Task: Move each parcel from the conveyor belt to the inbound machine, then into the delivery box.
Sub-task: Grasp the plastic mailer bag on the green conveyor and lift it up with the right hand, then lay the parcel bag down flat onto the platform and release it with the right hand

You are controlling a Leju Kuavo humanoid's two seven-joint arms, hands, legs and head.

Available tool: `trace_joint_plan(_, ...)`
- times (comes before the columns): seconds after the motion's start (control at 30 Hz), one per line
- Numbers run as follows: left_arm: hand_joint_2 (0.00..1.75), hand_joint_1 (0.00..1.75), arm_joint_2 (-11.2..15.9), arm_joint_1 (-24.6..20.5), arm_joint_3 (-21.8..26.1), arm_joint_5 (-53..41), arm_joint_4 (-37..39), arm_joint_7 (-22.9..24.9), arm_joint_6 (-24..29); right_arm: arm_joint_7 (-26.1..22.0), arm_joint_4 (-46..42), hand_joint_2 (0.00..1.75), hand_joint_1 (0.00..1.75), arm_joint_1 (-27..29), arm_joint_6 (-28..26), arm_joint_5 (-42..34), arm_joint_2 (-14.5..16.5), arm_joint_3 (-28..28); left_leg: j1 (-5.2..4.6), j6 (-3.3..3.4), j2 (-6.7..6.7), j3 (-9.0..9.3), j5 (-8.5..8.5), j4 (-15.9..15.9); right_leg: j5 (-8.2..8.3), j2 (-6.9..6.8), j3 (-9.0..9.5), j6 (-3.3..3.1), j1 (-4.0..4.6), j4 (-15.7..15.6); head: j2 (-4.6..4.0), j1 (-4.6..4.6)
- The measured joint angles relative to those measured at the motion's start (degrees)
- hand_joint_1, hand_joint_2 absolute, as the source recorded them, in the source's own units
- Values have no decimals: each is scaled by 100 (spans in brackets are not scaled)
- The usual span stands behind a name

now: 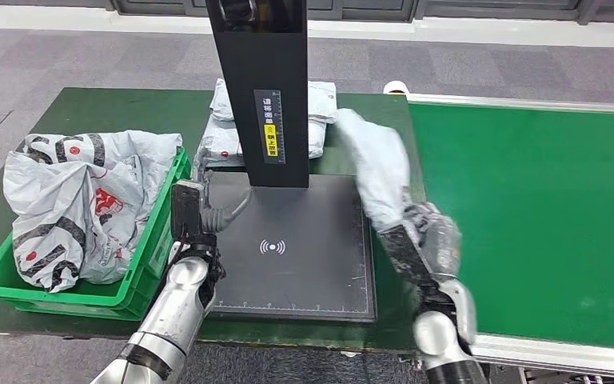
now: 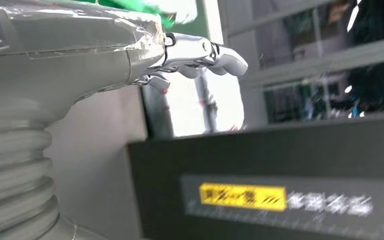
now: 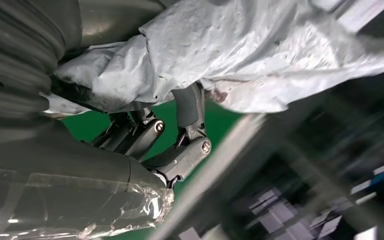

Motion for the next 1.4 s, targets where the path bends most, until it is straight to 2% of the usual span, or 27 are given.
trace_joint_plan(0.1, 175, 0, 27, -77, 28, -9, -64, -48, 184, -29, 22, 175, 175, -176, 155, -438, -2, 929, 1, 0, -5, -1, 2, 0, 0, -4, 1, 0, 0, 1, 0, 0)
trace_joint_plan(0.2, 175, 0, 60, -98, 31, 7, -113, -111, 329, -44, 143, 175, 175, -309, 345, -782, -53, 1574, 0, 0, -5, -2, 2, 0, 0, -4, 1, 0, -1, 1, 0, 1)
trace_joint_plan(0.33, 175, 0, 78, -99, 28, 54, -144, -153, 451, -42, 490, 175, 175, -433, 628, -1075, -136, 2147, -3, 1, -7, -4, 1, 1, 0, -4, 0, 0, -4, 0, 0, 1)
trace_joint_plan(0.47, 175, 0, 79, -115, 15, 82, -143, -187, 528, -30, 902, 175, 174, -557, 1063, -1300, -183, 2481, -3, 1, -6, -4, 0, 2, 0, -4, -2, 0, -3, -1, 0, 0)
trace_joint_plan(0.57, 175, 0, 80, -175, -24, 102, -136, -225, 613, -33, 1295, 175, 47, -665, 1552, -1440, -236, 2650, -3, 1, -7, -4, 0, 1, 0, -5, -2, 0, -2, -1, 0, 0)
trace_joint_plan(0.6, 175, 0, 80, -196, -35, 107, -134, -245, 650, -37, 1426, 131, 4, -692, 1664, -1451, -257, 2699, -3, 1, -7, -4, 1, 1, 0, -6, -2, 0, -2, -1, 0, 0)
trace_joint_plan(0.63, 175, 0, 81, -212, -42, 110, -134, -267, 690, -37, 1542, 87, 0, -715, 1723, -1431, -278, 2744, -3, 1, -7, -4, 1, 1, 0, -5, -2, 0, -2, -1, 0, 0)
trace_joint_plan(0.7, 175, 0, 83, -226, -62, 94, -135, -299, 782, -35, 1763, 0, 0, -759, 1732, -1330, -314, 2826, -3, 1, -7, -4, 1, 1, 1, -5, -2, 0, -2, 0, 0, 0)
trace_joint_plan(0.9, 175, 0, 132, -147, -152, -204, -229, -361, 960, -267, 1978, 0, 0, -803, 1152, -1412, -354, 2874, -3, 1, -6, -4, 0, 1, 0, -4, -3, 0, -3, 0, 0, 0)
trace_joint_plan(1.13, 175, 0, 168, -51, -232, -347, -327, -374, 916, -624, 1777, 0, 0, -647, 975, -1832, -358, 2740, -3, 1, -6, -4, 0, 2, 0, -4, -4, 0, -3, -1, 0, 0)
trace_joint_plan(1.23, 175, 0, 170, -48, -287, -486, -313, -352, 748, -879, 1646, 0, 0, -522, 1016, -2184, -336, 2560, -3, 1, -6, -4, 0, 2, 0, -4, -5, 0, -3, -1, 0, 0)
trace_joint_plan(1.4, 175, 0, 195, -109, -587, -1048, -59, -63, 264, -1302, 1582, 0, 0, -426, 1503, -3048, -254, 2147, -3, 1, -5, -4, 0, 2, 1, -4, -4, 0, -4, -1, 0, 0)
